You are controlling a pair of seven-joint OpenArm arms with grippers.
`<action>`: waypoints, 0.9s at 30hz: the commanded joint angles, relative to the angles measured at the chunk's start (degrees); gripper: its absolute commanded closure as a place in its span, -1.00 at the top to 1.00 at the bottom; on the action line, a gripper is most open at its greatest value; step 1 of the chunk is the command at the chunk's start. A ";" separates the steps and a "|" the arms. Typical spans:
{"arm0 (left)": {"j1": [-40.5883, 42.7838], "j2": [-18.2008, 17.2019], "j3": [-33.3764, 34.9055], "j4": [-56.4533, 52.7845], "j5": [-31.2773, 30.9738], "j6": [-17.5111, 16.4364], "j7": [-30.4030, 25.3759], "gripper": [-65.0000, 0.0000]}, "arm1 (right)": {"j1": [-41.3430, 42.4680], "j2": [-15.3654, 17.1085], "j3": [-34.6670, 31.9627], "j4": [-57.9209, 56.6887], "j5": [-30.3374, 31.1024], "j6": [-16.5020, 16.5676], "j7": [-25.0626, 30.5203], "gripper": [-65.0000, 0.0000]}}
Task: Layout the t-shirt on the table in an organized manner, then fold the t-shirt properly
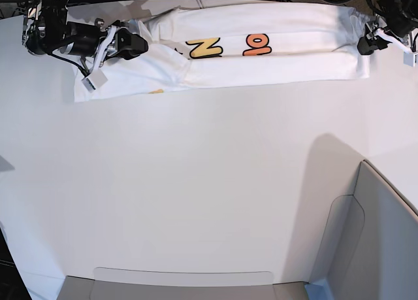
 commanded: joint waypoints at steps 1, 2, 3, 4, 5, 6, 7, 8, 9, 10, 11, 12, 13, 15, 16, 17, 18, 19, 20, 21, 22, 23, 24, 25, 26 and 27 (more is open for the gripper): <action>0.31 -1.01 -0.54 0.59 -0.60 -0.08 -0.94 0.15 | 0.30 0.59 0.38 0.95 1.25 0.19 0.61 -0.51; 0.31 -1.01 -0.46 0.59 -0.51 -0.08 -0.94 0.15 | 0.30 0.59 0.38 0.95 1.25 0.19 0.61 -0.51; 0.40 -1.01 -0.37 0.50 -0.51 -0.08 -1.03 0.15 | 0.30 0.59 0.38 0.95 1.25 0.19 0.61 -0.51; 0.40 -0.92 -0.37 0.50 0.46 -0.08 -1.03 0.15 | 0.30 0.59 0.38 0.95 1.25 0.19 0.61 -0.51; 0.14 -0.83 -0.37 0.15 1.95 -0.08 -1.03 0.15 | 0.30 0.59 0.38 0.95 1.25 0.19 0.61 -0.51; 0.05 -0.74 -0.46 -0.38 3.45 -0.08 -1.11 0.15 | 0.30 0.59 0.38 0.95 1.25 0.19 0.61 -0.51; 0.05 -0.74 -0.54 -1.35 4.85 -0.08 -1.20 0.15 | 0.30 0.59 0.38 0.95 1.25 0.19 0.61 -0.51; -0.04 -0.74 -0.54 -2.49 6.17 -0.08 -1.20 0.15 | 0.30 0.59 0.38 0.95 1.25 0.19 0.61 -0.51; -0.04 -0.74 -0.54 -3.46 6.88 -0.08 -1.20 0.15 | 0.30 0.59 0.38 0.95 1.25 0.19 0.61 -0.51; -0.21 -0.65 -0.54 -4.16 7.49 -0.08 -1.20 0.15 | 0.30 0.59 0.38 0.95 1.25 0.19 0.61 -0.51; -0.57 -0.65 -0.46 -4.43 7.76 -0.08 -1.20 0.15 | 0.30 0.59 0.38 0.95 1.25 0.19 0.61 -0.51; -1.09 -0.57 -0.37 -4.60 7.84 -0.08 -1.20 0.15 | 0.30 0.59 0.38 0.95 1.25 0.19 0.61 -0.51; -1.09 -0.39 -0.28 -4.60 7.76 -0.08 -1.03 0.15 | 0.30 0.59 0.38 0.95 1.25 0.19 0.61 -0.51; -1.36 0.49 -0.28 -4.60 7.58 -0.08 -0.50 0.15 | 0.30 0.59 0.38 0.95 1.25 0.19 0.61 -0.51; -1.36 0.67 -0.28 -4.60 7.49 -0.08 -0.41 0.15 | 0.30 0.59 0.38 0.95 1.25 0.19 0.61 -0.51; -1.36 0.67 -0.19 -4.60 7.49 -0.08 -0.32 0.15 | 0.30 0.50 0.38 0.95 1.25 0.19 0.61 -0.51; -1.44 0.67 -0.19 -4.60 7.49 -0.08 0.29 0.15 | 0.30 0.50 0.38 0.95 1.25 0.19 0.61 -0.51; -1.53 0.75 -0.19 -4.60 7.49 -0.08 1.22 0.15 | 0.30 0.50 0.38 0.95 1.16 0.19 0.61 -0.51; -1.53 0.84 -0.28 -4.60 7.49 -0.08 1.22 0.15 | 0.30 0.59 0.38 0.95 1.16 0.19 0.61 -0.51; -1.53 1.10 -0.28 -4.60 7.49 -0.08 1.22 0.15 | 0.30 0.59 0.38 0.95 1.16 0.19 0.61 -0.51; -1.53 1.28 -0.37 -4.60 7.49 -0.08 1.22 0.15 | 0.30 0.59 0.38 0.95 1.16 0.19 0.61 -0.51; -1.53 1.37 -0.46 -4.60 7.49 -0.08 1.22 0.15 | 0.30 0.59 0.38 0.95 1.16 0.19 0.61 -0.51; -1.53 1.37 -0.37 -4.60 7.49 -0.08 1.22 0.15 | 0.30 0.59 0.38 0.95 1.16 0.19 0.61 -0.51; -1.53 1.37 -0.28 -4.60 7.49 -0.08 1.22 0.15 | 0.30 0.59 0.38 0.95 1.16 0.19 0.61 -0.51; -1.44 1.46 -0.28 -4.60 7.49 -0.08 1.22 0.15 | 0.30 0.59 0.38 0.95 1.16 0.19 0.61 -0.51; -1.36 1.46 -0.28 -4.60 7.40 -0.08 1.22 0.15 | 0.30 0.59 0.38 0.95 1.16 0.19 0.61 -0.51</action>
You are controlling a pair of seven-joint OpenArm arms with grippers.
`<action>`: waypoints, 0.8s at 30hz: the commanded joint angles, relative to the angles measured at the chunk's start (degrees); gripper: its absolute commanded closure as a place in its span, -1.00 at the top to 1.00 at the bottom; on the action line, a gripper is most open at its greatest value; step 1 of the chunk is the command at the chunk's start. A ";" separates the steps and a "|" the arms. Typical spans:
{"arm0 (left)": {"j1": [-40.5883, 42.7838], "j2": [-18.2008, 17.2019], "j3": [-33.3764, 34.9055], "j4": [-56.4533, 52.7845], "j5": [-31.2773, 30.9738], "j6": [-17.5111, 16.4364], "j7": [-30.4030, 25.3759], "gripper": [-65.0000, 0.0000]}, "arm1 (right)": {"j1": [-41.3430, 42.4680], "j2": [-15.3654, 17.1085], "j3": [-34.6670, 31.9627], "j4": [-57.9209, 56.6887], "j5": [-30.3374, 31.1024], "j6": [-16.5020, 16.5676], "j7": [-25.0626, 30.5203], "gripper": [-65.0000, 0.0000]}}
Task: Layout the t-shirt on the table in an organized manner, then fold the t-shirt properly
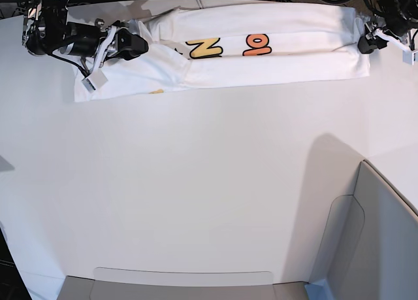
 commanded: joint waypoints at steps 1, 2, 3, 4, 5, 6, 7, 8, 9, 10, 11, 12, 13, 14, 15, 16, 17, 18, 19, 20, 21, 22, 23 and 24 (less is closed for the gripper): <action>0.79 -0.10 0.18 0.08 1.50 0.34 2.46 0.15 | 0.19 0.61 0.38 0.95 1.14 0.19 0.59 -0.51; 0.79 -0.10 0.18 0.08 1.50 0.34 2.46 0.15 | 0.19 0.61 0.38 0.95 1.14 0.19 0.59 -0.51; 0.79 -0.10 0.18 0.08 1.50 0.34 2.46 0.15 | 0.19 0.61 0.38 0.95 1.14 0.19 0.59 -0.51; 0.79 -0.10 0.18 0.08 1.50 0.34 2.46 0.15 | 0.19 0.61 0.38 0.95 1.14 0.19 0.59 -0.51; 0.79 -0.10 0.18 0.08 1.50 0.34 2.46 0.15 | 0.19 0.61 0.38 0.86 1.14 0.19 0.59 -0.51; 0.79 -0.10 0.18 0.08 1.50 0.34 2.46 0.15 | 0.19 0.61 0.38 0.86 1.14 0.19 0.59 -0.51; 0.79 -0.10 0.18 0.08 1.41 0.34 2.46 0.15 | 0.19 0.61 0.38 0.60 1.14 0.19 0.59 -0.51; 0.79 -0.01 0.18 0.08 1.06 0.34 2.46 0.15 | 0.19 0.61 0.38 0.24 1.14 0.19 0.59 -0.51; 0.79 -0.01 0.18 0.08 0.10 0.34 2.46 0.15 | 0.19 0.61 0.38 -0.20 1.14 0.19 0.59 -0.51; 0.87 -0.01 0.27 0.08 -1.40 0.34 2.46 0.15 | 0.28 0.61 0.38 -0.55 1.14 0.19 0.59 -0.51; 0.87 -0.01 0.27 0.08 -2.81 0.34 2.46 0.15 | 0.28 0.61 0.38 -0.55 1.14 0.19 0.59 -0.51; 0.96 -0.01 0.27 0.08 -3.77 0.34 2.46 0.15 | 0.28 0.61 0.38 -0.55 1.14 0.19 0.59 -0.51; 0.96 -0.01 0.27 0.08 -4.65 0.34 2.46 0.15 | 0.28 0.61 0.38 -0.55 1.14 0.19 0.59 -0.51; 0.96 -0.01 0.27 0.08 -5.18 0.34 2.46 0.15 | 0.28 0.61 0.38 -0.55 1.14 0.19 0.59 -0.51; 0.96 -0.01 0.27 0.08 -5.44 0.34 2.46 0.15 | 0.28 0.61 0.38 -0.55 1.14 0.19 0.59 -0.51; 0.96 -0.01 0.27 0.08 -5.44 0.34 2.46 0.15 | 0.28 0.61 0.38 -0.55 1.14 0.19 0.59 -0.51; 0.96 -0.01 0.27 0.08 -5.44 0.34 2.46 0.15 | 0.28 0.61 0.38 -0.55 1.14 0.19 0.59 -0.51; 0.96 -0.01 0.27 0.08 -5.35 0.34 2.46 0.15 | 0.28 0.61 0.38 -0.55 1.14 0.19 0.59 -0.51; 0.96 -0.01 0.27 0.08 -5.35 0.34 2.46 0.15 | 0.28 0.61 0.38 -0.55 1.14 0.19 0.59 -0.51; 0.96 0.08 0.27 0.08 -5.35 0.34 2.46 0.15 | 0.28 0.61 0.38 -0.55 1.14 0.19 0.59 -0.51; 0.96 0.43 0.27 0.08 -5.35 0.34 2.46 0.15 | 0.28 0.61 0.38 -0.55 1.14 0.19 0.59 -0.51; 0.96 0.61 0.27 0.08 -5.35 0.34 2.46 0.15 | 0.28 0.61 0.38 -0.55 1.14 0.19 0.59 -0.51; 0.96 0.70 0.27 0.08 -5.35 0.34 2.46 0.15 | 0.28 0.61 0.38 -0.55 1.14 0.19 0.59 -0.51; 0.87 0.78 0.27 0.08 -5.35 0.34 2.46 0.15 | 0.28 0.61 0.38 -0.55 1.14 0.19 0.59 -0.51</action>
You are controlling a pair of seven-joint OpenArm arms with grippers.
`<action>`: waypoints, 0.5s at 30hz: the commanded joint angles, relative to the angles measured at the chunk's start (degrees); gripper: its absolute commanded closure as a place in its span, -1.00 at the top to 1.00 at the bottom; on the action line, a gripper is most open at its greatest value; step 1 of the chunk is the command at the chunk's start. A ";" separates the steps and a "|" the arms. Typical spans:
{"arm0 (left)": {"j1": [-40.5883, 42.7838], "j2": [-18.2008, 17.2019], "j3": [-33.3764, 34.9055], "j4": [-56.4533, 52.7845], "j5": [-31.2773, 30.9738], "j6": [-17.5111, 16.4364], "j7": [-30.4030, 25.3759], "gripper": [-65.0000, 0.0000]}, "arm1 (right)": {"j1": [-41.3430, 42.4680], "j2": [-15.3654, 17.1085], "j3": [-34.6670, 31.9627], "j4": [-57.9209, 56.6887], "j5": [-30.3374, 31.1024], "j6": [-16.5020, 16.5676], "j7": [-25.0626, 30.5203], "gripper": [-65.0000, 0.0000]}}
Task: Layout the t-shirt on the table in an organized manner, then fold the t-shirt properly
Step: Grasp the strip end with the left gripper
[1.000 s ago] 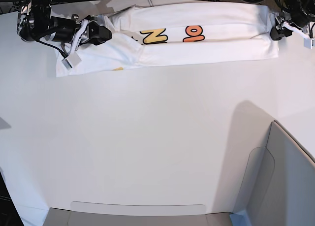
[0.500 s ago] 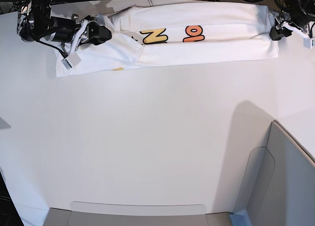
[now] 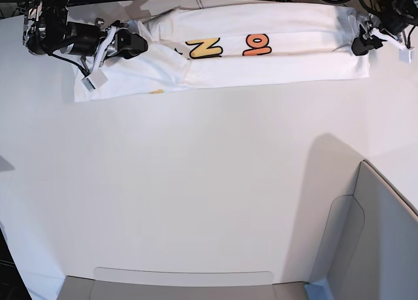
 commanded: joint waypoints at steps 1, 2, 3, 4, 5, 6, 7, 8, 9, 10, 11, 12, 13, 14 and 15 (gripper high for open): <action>0.57 -0.33 0.25 0.19 1.14 0.29 1.89 0.14 | 0.23 0.61 0.38 0.92 1.18 0.19 0.59 -0.51; 0.57 -0.33 0.60 0.19 1.14 0.29 1.89 0.14 | 0.23 0.61 0.38 0.92 1.18 0.19 0.59 -0.51; 0.48 -0.33 1.48 0.19 1.14 0.29 1.89 0.14 | 0.23 0.61 0.38 0.92 1.18 0.19 0.59 -0.51; 0.57 -0.33 2.36 0.19 1.05 0.29 1.89 0.14 | 0.23 0.61 0.38 0.92 1.18 0.19 0.59 -0.51; 0.57 -0.33 2.71 0.19 1.05 0.29 1.89 0.14 | 0.23 0.61 0.38 0.92 1.18 0.19 0.59 -0.51; 0.57 -0.33 2.71 0.19 1.05 0.29 1.89 0.11 | 0.23 0.61 0.38 0.92 1.18 0.19 0.59 -0.51; 0.57 -0.33 2.71 0.19 1.05 0.29 1.89 0.05 | 0.23 0.61 0.38 0.92 1.27 0.19 0.59 -0.51; 0.57 -0.33 2.80 0.10 1.05 0.29 1.89 -0.02 | 0.23 0.61 0.38 0.92 1.27 0.19 0.59 -0.51; 0.48 -0.33 2.80 0.10 1.14 0.29 1.89 -0.08 | 0.23 0.61 0.38 0.92 1.27 0.19 0.59 -0.51; 0.39 -0.33 2.80 0.10 1.31 0.29 1.89 -0.15 | 0.23 0.61 0.38 0.92 1.27 0.19 0.59 -0.51; 0.39 -0.33 2.80 0.10 1.40 0.29 1.89 -0.22 | 0.23 0.61 0.38 0.92 1.27 0.19 0.59 -0.51; 0.39 -0.33 2.80 0.10 1.40 0.29 1.89 -0.26 | 0.23 0.61 0.38 0.92 1.27 0.19 0.59 -0.51; 0.39 -0.33 2.80 0.10 1.40 0.29 1.89 -0.30 | 0.23 0.61 0.38 0.92 1.27 0.19 0.59 -0.51; 0.39 -0.33 2.80 0.10 1.49 0.29 1.89 -0.33 | 0.23 0.61 0.38 0.92 1.27 0.19 0.59 -0.51; 0.39 -0.33 2.80 0.10 1.49 0.29 1.89 -0.36 | 0.23 0.61 0.38 0.92 1.27 0.19 0.59 -0.51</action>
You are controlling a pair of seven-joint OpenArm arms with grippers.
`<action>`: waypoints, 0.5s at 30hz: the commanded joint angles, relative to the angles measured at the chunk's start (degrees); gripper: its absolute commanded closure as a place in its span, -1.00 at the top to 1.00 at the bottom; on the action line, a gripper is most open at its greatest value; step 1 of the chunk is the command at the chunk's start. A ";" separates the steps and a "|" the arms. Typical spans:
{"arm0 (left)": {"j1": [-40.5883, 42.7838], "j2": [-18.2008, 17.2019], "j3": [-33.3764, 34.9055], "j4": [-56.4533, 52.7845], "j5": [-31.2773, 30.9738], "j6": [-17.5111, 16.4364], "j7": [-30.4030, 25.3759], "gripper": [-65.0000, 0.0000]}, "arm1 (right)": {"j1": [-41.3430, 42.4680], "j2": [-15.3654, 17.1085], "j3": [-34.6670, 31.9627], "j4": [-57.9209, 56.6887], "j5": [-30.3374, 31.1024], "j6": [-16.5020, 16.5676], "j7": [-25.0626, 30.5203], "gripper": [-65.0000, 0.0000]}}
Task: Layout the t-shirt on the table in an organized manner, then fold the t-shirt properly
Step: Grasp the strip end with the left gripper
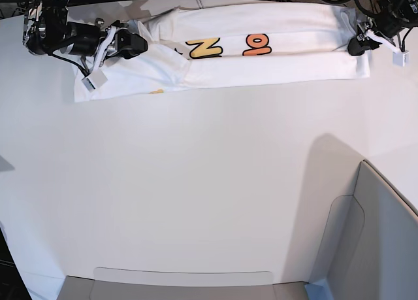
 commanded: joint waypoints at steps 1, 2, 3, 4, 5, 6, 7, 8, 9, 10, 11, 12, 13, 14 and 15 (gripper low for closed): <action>0.44 -0.33 0.17 0.16 1.44 0.32 1.98 -0.38 | 0.32 0.61 0.38 0.92 1.22 0.19 0.59 -0.51; 0.52 -0.33 0.17 0.16 1.44 0.32 1.98 -0.39 | 0.32 0.61 0.38 0.92 1.22 0.19 0.59 -0.51; 0.52 -0.33 0.17 0.16 1.44 0.32 1.98 -0.40 | 0.32 0.61 0.38 0.92 1.22 0.19 0.59 -0.51; 0.52 -0.33 0.17 0.16 1.44 0.32 1.98 -0.40 | 0.32 0.61 0.38 0.92 1.22 0.19 0.59 -0.51; 0.52 -0.33 0.17 0.16 1.44 0.32 1.98 -0.40 | 0.32 0.61 0.38 0.92 1.22 0.19 0.59 -0.51; 0.52 -0.33 0.17 0.16 1.44 0.32 1.98 -0.40 | 0.32 0.61 0.38 0.92 1.22 0.19 0.59 -0.51; 0.52 -0.33 0.17 0.16 1.44 0.32 1.98 -0.40 | 0.32 0.61 0.38 0.92 1.22 0.19 0.59 -0.51; 0.52 -0.33 0.17 0.16 1.53 0.32 1.98 -0.40 | 0.32 0.61 0.38 0.92 1.22 0.19 0.59 -0.51; 0.52 -0.33 0.17 0.16 1.53 0.32 1.98 -0.40 | 0.32 0.61 0.38 0.92 1.22 0.19 0.59 -0.51; 0.44 -0.33 0.17 0.16 1.53 0.32 1.98 -0.40 | 0.32 0.61 0.38 0.92 1.22 0.19 0.59 -0.51; 0.44 -0.33 0.17 0.08 1.53 0.32 1.98 -0.40 | 0.32 0.61 0.38 0.92 1.22 0.19 0.59 -0.51; 0.44 -0.33 0.17 0.08 1.53 0.32 1.98 -0.40 | 0.32 0.61 0.38 0.92 1.22 0.19 0.59 -0.51; 0.35 -0.33 0.17 0.08 1.53 0.32 1.98 -0.40 | 0.50 0.61 0.38 0.92 1.22 0.19 0.59 -0.51; 0.35 -0.33 0.17 0.08 1.53 0.32 1.98 -0.40 | 0.76 0.61 0.38 0.92 1.22 0.19 0.59 -0.51; 0.35 -0.33 0.17 0.08 1.53 0.32 1.98 -0.40 | 0.76 0.61 0.38 0.92 1.22 0.19 0.59 -0.51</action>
